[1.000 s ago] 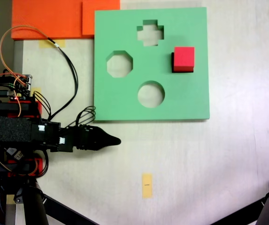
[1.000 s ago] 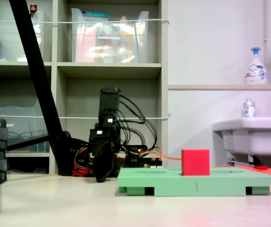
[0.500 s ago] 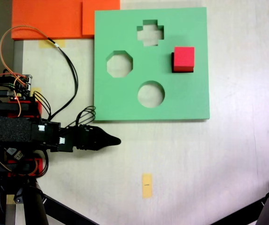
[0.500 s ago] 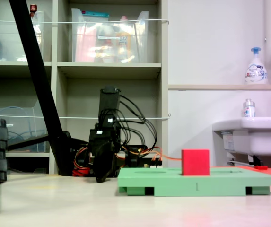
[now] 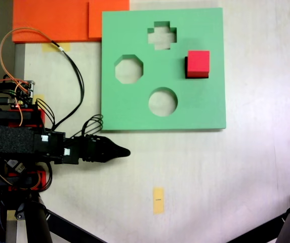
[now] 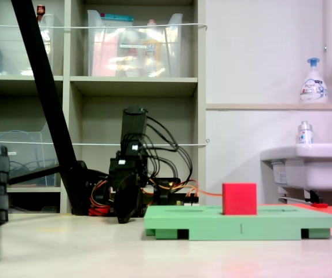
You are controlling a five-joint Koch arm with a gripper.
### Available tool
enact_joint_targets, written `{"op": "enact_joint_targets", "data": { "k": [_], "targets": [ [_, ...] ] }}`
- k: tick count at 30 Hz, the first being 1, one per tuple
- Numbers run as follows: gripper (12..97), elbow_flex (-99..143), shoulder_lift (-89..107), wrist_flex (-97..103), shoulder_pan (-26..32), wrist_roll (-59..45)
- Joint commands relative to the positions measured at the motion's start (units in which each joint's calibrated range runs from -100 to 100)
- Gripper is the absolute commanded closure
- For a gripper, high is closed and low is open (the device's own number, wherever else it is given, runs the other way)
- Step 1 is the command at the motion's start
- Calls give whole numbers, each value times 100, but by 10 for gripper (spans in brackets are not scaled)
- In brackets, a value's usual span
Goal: Put the square block into the corresponding hole
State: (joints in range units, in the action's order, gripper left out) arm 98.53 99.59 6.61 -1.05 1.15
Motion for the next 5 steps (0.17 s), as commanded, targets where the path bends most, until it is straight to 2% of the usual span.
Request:
{"op": "enact_joint_targets", "data": {
  "k": [1,5],
  "targets": [
    [603,147,41,-550,0,-5],
    [603,147,41,-540,0,-5]
  ]
}}
